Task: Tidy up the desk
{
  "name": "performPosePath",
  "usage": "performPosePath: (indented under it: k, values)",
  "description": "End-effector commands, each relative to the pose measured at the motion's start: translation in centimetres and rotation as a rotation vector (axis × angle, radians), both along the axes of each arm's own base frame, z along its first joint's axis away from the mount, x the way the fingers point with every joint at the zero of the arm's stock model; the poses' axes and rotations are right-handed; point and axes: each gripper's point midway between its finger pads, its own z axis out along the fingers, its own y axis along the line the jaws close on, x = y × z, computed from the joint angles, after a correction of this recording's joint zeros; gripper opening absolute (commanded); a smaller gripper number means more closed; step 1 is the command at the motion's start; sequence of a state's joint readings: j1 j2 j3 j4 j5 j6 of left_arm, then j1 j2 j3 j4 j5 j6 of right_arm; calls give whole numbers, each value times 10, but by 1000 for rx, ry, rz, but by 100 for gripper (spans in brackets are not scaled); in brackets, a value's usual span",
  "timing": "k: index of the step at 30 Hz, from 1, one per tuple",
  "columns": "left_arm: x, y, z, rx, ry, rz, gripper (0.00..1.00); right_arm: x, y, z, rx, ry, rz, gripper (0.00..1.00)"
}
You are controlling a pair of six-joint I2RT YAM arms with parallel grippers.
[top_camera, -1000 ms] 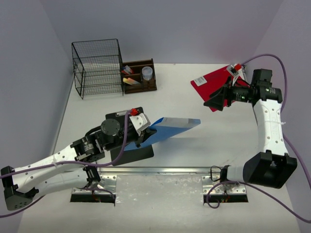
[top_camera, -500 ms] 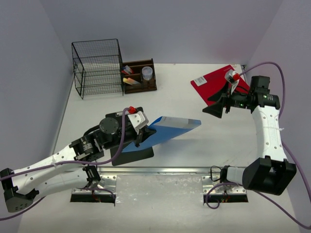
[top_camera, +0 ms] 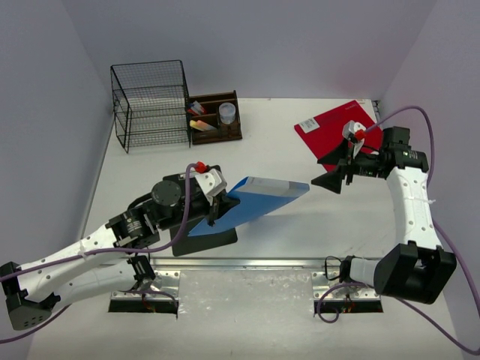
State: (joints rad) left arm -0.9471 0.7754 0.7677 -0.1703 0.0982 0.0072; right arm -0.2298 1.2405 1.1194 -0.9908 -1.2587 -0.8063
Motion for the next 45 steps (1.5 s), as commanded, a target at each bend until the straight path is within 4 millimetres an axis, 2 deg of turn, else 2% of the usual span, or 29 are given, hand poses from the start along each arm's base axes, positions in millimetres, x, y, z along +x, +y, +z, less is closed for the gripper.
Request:
performPosePath:
  k: [1,4,9,13,19,29,33,35,38,40,41,42,44,45]
  values:
    - [-2,1,21,-71,-18,-6,0,-4,4,9,-23,-153,62,80]
    - [-4,2,20,-64,-24,-16,0,-5,8,7,-75,-228,127,80]
    - [-6,2,17,-45,-49,-38,0,-7,34,17,-115,-289,247,80]
    - [-10,1,15,-39,-58,-64,0,-13,57,19,-138,-314,336,81]
    - [-10,-1,11,-31,-71,-78,0,-25,79,18,-134,-273,431,82]
    - [-3,-8,13,-28,-116,-85,0,-66,111,-5,-162,-179,615,82]
    - [-3,-13,17,-38,-129,-102,0,-66,118,-14,-175,-159,630,79]
    - [-2,-16,18,-35,-142,-113,0,-62,124,-13,-168,-143,624,70]
    - [4,-16,23,-27,-171,-93,1,-57,129,-7,-156,-101,608,36]
    - [12,-14,27,-22,-194,-52,13,-57,130,-4,-151,-50,594,16]
    - [17,-11,31,-23,-206,-21,31,-58,130,-3,-149,-34,588,6]
    - [26,-5,35,-21,-214,40,63,-58,130,-1,-146,5,566,1]
    - [41,3,52,-42,-266,130,89,-63,130,-2,-134,53,550,0]
    - [45,6,58,-44,-285,156,96,-65,129,-3,-123,87,532,0]
